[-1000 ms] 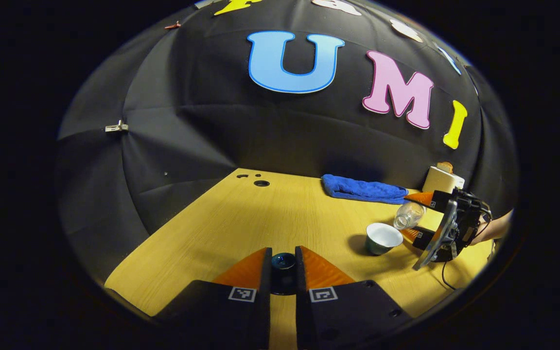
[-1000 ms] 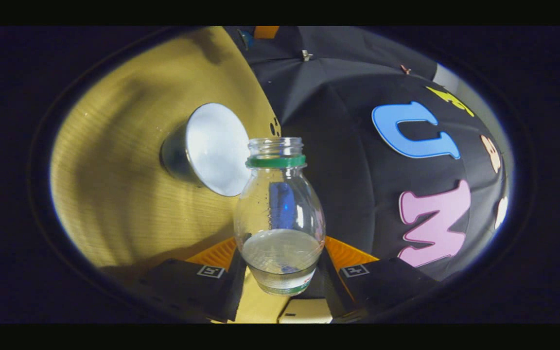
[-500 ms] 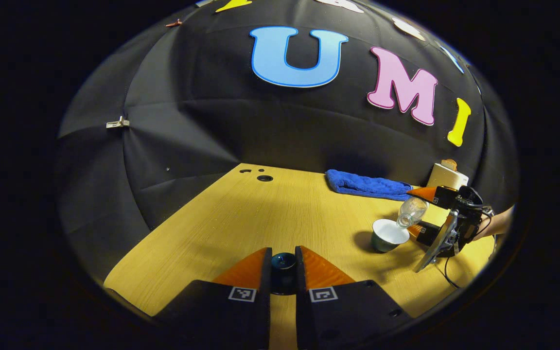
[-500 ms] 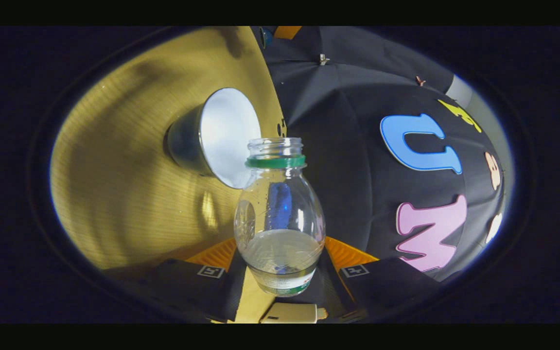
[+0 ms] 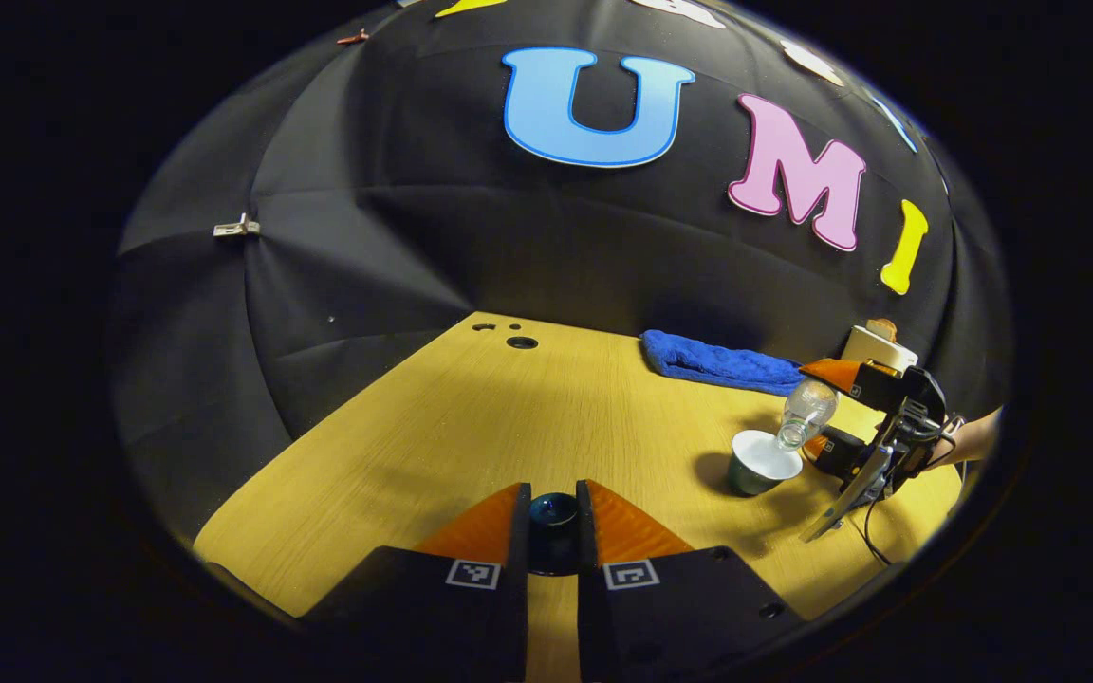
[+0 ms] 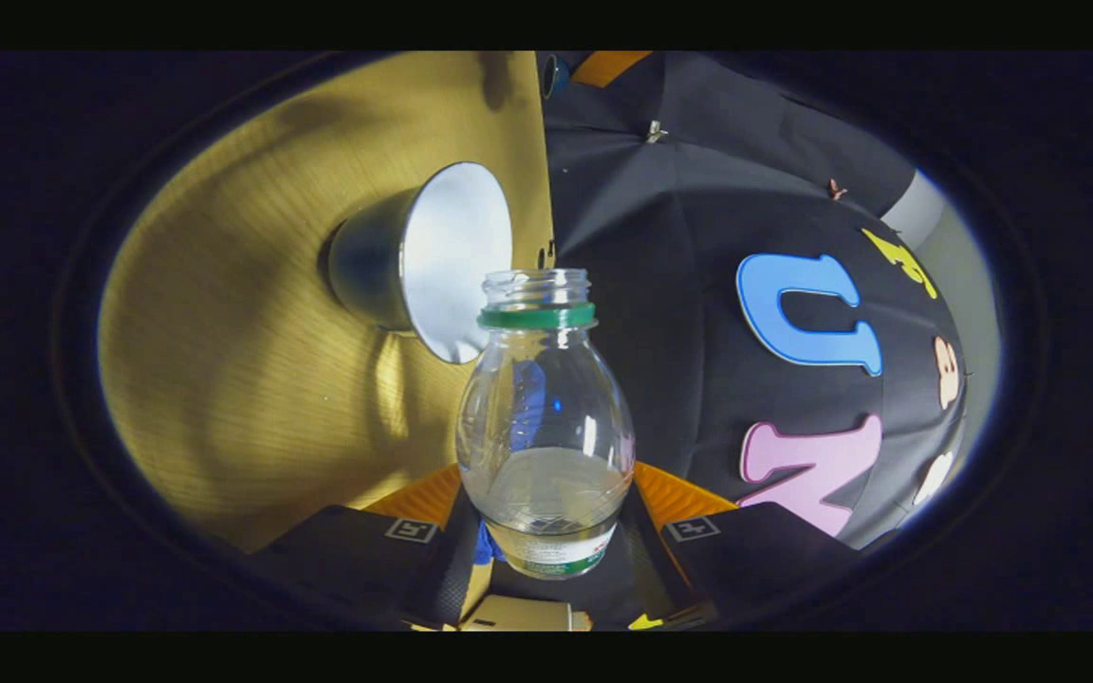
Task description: Open the teacup lid with one hand, grasp the water bottle and pour water into the teacup with the other hand; after pouring, place the water bottle on the coaster and then close the teacup lid.
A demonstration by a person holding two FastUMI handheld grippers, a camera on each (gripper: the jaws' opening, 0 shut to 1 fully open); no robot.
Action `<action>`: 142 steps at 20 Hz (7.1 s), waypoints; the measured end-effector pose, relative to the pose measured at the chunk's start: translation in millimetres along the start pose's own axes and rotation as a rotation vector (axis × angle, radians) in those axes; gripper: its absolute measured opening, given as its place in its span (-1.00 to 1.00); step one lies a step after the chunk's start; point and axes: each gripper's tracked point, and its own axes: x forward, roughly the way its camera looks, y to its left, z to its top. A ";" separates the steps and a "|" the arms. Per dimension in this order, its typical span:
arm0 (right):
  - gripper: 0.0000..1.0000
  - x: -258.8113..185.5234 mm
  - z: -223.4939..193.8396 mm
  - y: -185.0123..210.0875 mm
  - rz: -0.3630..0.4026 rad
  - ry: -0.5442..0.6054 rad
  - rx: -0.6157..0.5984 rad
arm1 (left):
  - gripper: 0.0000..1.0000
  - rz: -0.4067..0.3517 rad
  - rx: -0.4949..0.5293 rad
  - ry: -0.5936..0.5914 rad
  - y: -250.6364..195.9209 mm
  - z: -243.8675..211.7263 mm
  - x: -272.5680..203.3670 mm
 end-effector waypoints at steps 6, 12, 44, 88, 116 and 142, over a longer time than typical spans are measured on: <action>0.42 1.5 3.1 0.1 -0.009 -0.011 -0.045 | -0.50 0.015 -0.008 0.003 8.2 -3.2 -2.9; 0.42 2.5 5.4 -2.2 -0.021 -0.022 -0.088 | -0.43 0.009 -0.012 0.010 6.8 -8.2 -5.7; 0.42 11.1 12.9 -20.0 -0.041 -0.101 -0.309 | -0.50 -0.074 0.122 -0.049 -9.6 1.7 -21.6; 0.43 -39.4 -8.3 -100.9 0.004 0.117 0.371 | -0.50 -0.019 0.016 -0.090 -30.9 11.3 -74.7; 0.45 -57.3 -94.3 -57.0 0.016 0.189 1.671 | -0.50 -0.117 -0.049 -0.120 -153.1 52.9 -14.7; 1.00 -96.7 -98.4 8.1 0.078 0.267 1.713 | -0.50 -0.115 0.027 -0.124 -189.9 41.0 47.6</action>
